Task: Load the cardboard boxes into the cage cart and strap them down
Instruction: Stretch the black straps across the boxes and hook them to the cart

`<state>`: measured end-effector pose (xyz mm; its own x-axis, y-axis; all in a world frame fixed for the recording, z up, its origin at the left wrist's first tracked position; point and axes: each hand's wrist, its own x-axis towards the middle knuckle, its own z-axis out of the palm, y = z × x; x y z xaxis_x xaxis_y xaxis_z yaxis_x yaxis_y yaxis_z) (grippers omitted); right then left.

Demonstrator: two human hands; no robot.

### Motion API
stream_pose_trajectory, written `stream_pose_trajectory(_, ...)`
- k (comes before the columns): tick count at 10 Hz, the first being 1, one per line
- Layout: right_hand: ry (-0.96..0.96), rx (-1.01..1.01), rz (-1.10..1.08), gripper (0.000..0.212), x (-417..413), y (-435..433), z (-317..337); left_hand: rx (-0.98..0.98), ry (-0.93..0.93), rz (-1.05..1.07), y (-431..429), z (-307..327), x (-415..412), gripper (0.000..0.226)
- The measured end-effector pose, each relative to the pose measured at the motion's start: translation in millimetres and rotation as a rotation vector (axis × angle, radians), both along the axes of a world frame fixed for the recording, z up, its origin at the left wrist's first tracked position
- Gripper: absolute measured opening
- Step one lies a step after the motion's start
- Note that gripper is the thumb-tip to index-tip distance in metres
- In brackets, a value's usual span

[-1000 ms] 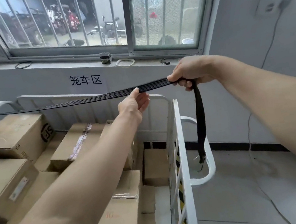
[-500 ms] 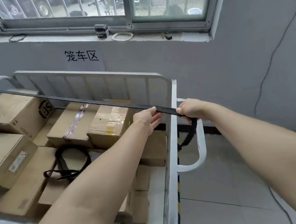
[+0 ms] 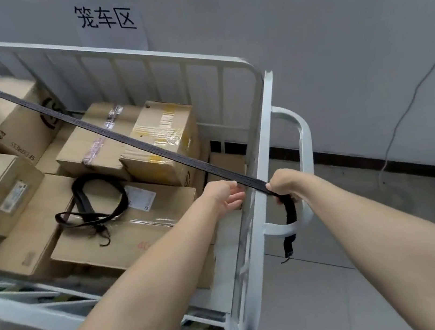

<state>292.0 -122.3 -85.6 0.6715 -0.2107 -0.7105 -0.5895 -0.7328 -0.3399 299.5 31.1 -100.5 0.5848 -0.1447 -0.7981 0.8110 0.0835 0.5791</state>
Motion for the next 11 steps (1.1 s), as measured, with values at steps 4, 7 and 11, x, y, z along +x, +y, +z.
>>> stream_pose_trajectory(4,0.351,0.036,-0.018,0.029,5.3,-3.0,-22.7,-0.033,0.108,-0.253,-16.1,-41.9,-11.9,0.015)
stream_pose_trajectory(7,0.310,0.109,-0.146,0.031,3.1,-2.6,-33.5,-0.040,0.143,-0.282,-23.6,-62.2,-22.1,0.026)
stream_pose_trajectory(11,0.326,0.423,-0.391,0.031,-9.3,-4.5,-38.3,-0.109,0.458,-0.082,-39.1,-114.1,-30.2,0.018)
